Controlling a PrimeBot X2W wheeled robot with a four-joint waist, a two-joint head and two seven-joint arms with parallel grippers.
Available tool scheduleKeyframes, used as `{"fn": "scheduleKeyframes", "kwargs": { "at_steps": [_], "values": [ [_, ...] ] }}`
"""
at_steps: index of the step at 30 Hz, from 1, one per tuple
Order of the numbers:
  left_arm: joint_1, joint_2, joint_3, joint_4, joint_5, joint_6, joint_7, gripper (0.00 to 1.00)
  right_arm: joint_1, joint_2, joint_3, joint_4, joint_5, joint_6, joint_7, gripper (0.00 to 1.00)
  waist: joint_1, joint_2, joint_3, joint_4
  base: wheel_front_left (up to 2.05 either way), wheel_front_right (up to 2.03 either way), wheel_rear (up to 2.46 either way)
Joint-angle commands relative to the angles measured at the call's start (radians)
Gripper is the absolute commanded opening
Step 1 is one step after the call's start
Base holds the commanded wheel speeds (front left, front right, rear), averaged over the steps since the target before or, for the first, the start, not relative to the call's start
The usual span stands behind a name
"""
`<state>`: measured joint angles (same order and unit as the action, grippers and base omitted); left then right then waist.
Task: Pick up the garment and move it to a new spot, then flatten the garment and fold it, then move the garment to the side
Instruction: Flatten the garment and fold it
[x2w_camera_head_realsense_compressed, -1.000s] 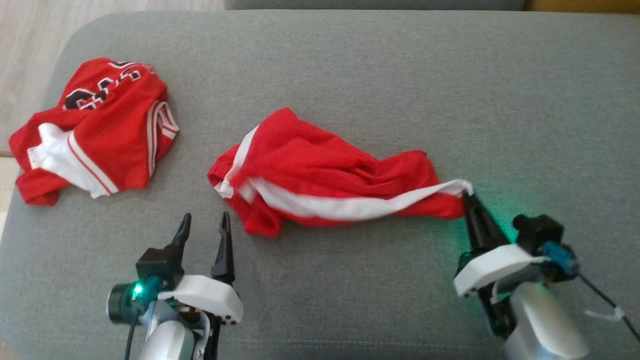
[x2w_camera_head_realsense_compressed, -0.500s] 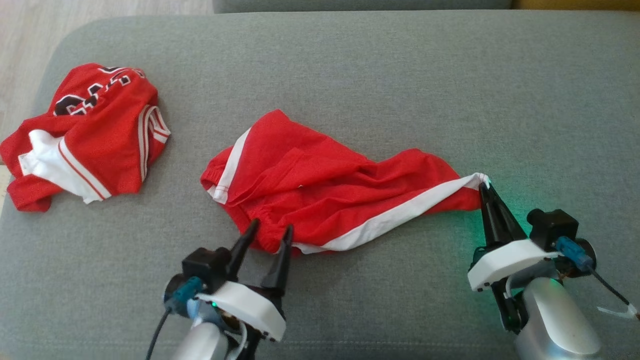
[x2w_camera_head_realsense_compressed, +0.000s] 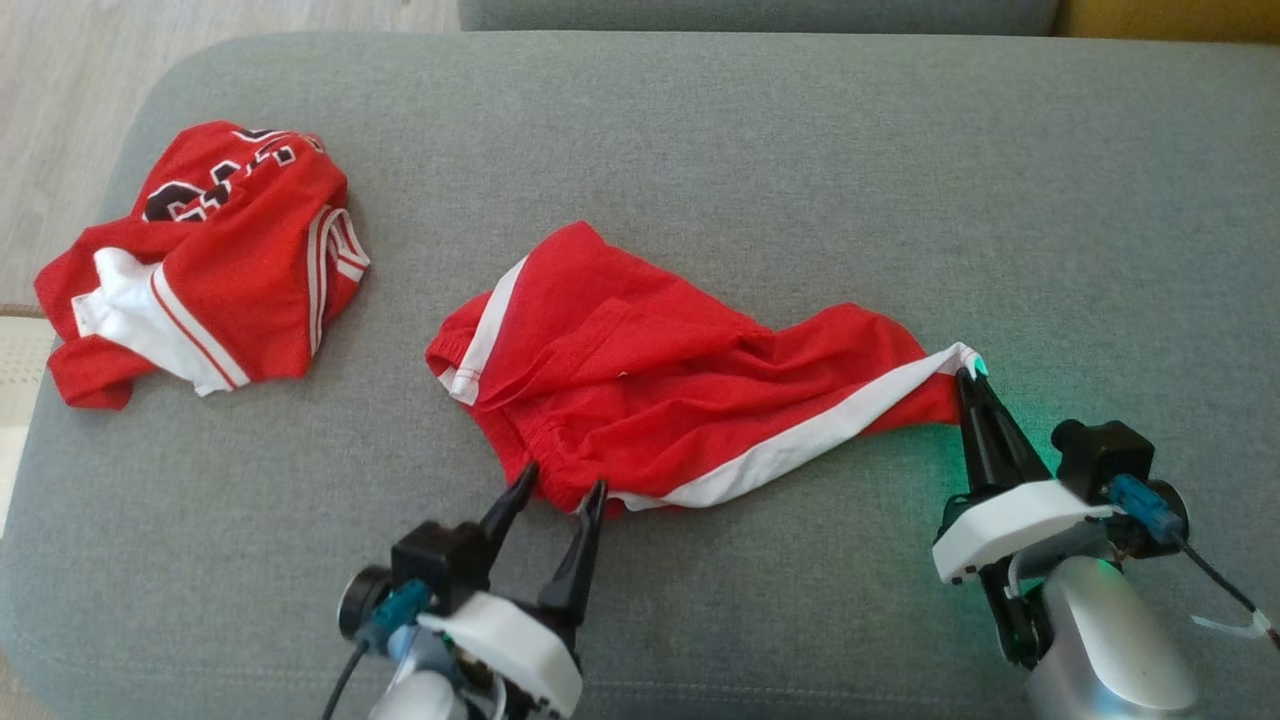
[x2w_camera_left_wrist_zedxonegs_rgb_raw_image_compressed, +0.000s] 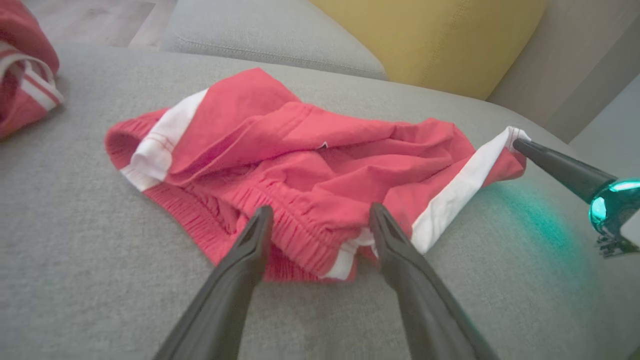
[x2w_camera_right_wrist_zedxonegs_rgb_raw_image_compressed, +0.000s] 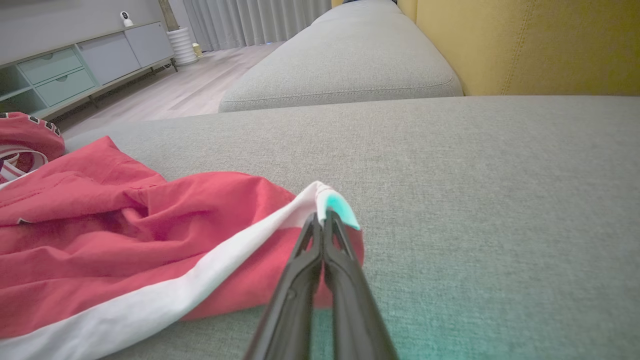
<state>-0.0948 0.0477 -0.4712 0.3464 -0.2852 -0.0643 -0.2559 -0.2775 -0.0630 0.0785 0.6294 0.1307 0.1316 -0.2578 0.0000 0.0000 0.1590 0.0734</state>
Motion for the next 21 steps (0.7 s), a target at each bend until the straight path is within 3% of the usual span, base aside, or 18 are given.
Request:
{"fn": "scheduleKeyframes", "kwargs": {
  "at_steps": [1, 21],
  "values": [
    [0.014, 0.003, 0.030, -0.030, 0.000, 0.004, -0.006, 1.00, -0.026, 0.011, 0.015, -0.024, -0.007, -0.001, -0.004, 0.00, 0.0000, 0.0000, -0.001, 0.002, 0.00, 0.00, 0.00],
    [-0.012, 0.003, -0.030, 0.017, -0.101, -0.040, -0.006, 1.00, -0.025, 0.013, 0.040, -0.028, 0.012, -0.001, -0.004, 0.00, 0.0000, 0.0000, -0.005, -0.005, 0.00, 0.00, 0.00]
  ]
}}
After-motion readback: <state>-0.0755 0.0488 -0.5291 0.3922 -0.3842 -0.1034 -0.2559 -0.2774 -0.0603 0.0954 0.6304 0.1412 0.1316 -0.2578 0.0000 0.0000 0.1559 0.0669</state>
